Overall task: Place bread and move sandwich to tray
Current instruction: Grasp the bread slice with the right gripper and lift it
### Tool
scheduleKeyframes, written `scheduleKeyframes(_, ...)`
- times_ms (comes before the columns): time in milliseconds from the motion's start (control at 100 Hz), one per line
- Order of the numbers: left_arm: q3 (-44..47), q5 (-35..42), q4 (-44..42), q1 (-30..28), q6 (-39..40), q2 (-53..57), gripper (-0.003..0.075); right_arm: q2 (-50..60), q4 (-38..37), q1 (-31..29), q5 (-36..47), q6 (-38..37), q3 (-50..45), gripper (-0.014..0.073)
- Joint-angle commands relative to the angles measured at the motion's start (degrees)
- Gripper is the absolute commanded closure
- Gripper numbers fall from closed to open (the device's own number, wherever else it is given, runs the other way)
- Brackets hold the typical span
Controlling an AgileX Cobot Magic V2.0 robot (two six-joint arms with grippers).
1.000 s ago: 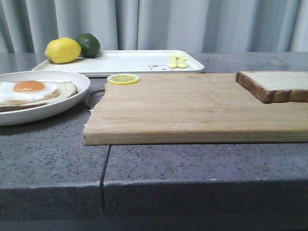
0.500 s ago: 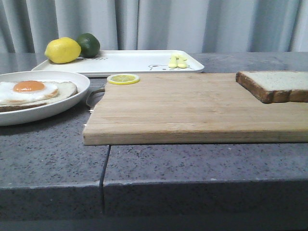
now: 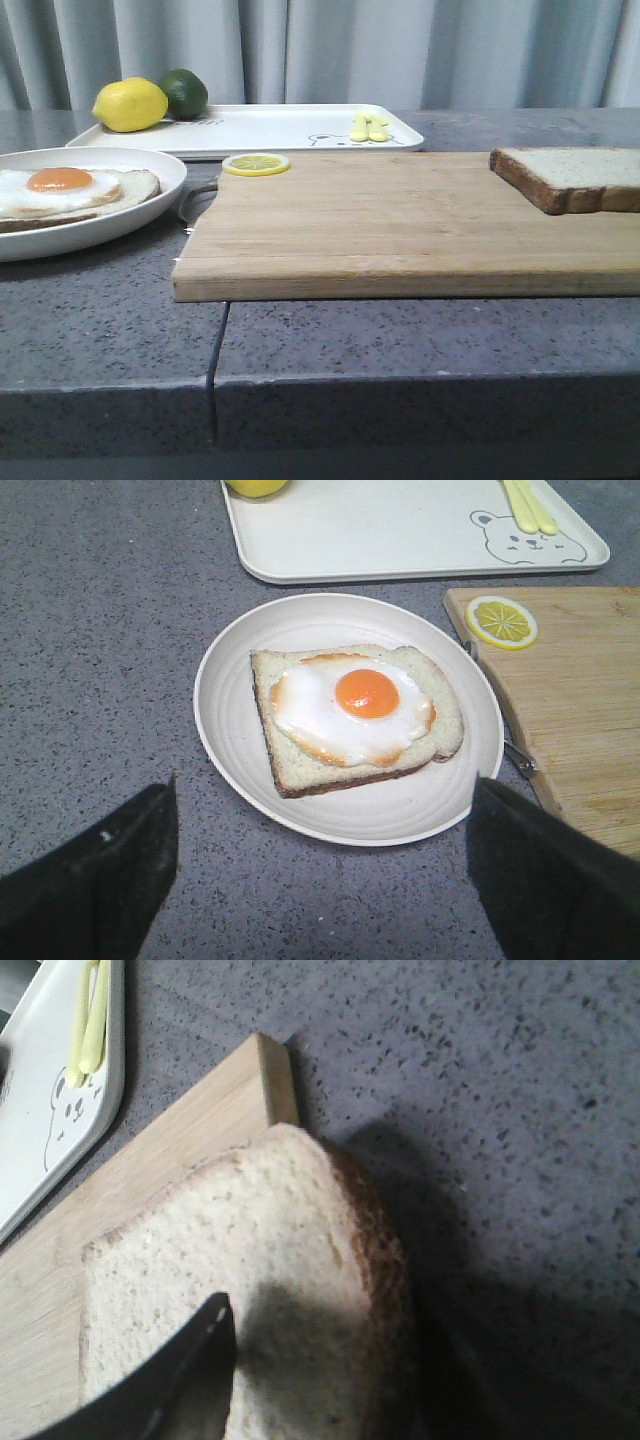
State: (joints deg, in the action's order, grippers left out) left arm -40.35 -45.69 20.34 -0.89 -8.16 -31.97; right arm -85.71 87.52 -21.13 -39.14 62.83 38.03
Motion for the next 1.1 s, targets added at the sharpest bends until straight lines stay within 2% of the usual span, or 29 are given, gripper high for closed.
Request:
scheduleKeyframes(0,-1.88,3.76,1.5,-0.02,0.18,-0.52,0.0167,1.25,1.91,-0.27,-1.8,0.95,1.31,0.0345)
scheduleKeyframes(150,-1.88,3.76,1.5,-0.02,0.18,-0.52,0.0167,1.25,1.91,-0.27,0.1,0.95,1.31,0.0594)
scheduleKeyframes(270,-1.88,3.76,1.5,-0.02,0.18,-0.52,0.0167,1.62,2.34,-0.27,1.97,0.9,1.31,0.0669)
scheduleKeyframes(430,-1.88,3.76,1.5,-0.02,0.18,-0.52,0.0167,5.13,4.31,-0.27,1.09,0.41,1.5,0.0681)
scheduleKeyframes(680,-1.88,3.76,1.5,-0.02,0.18,-0.52,0.0167,15.15,9.05,1.58,-1.84,-4.88,1.69,0.0681)
scheduleKeyframes(800,-1.88,3.76,1.5,-0.02,0.18,-0.52,0.0167,18.94,12.94,6.52,-0.99,-5.15,1.69,0.0681)
scheduleKeyframes(930,-1.88,3.76,1.5,-0.02,0.18,-0.52,0.0167,20.18,20.32,14.79,2.11,-5.15,1.69,0.0681)
scheduleKeyframes(1090,-1.88,3.76,1.5,-0.02,0.18,-0.52,0.0167,20.11,20.26,26.5,8.86,-5.22,4.34,0.0681)
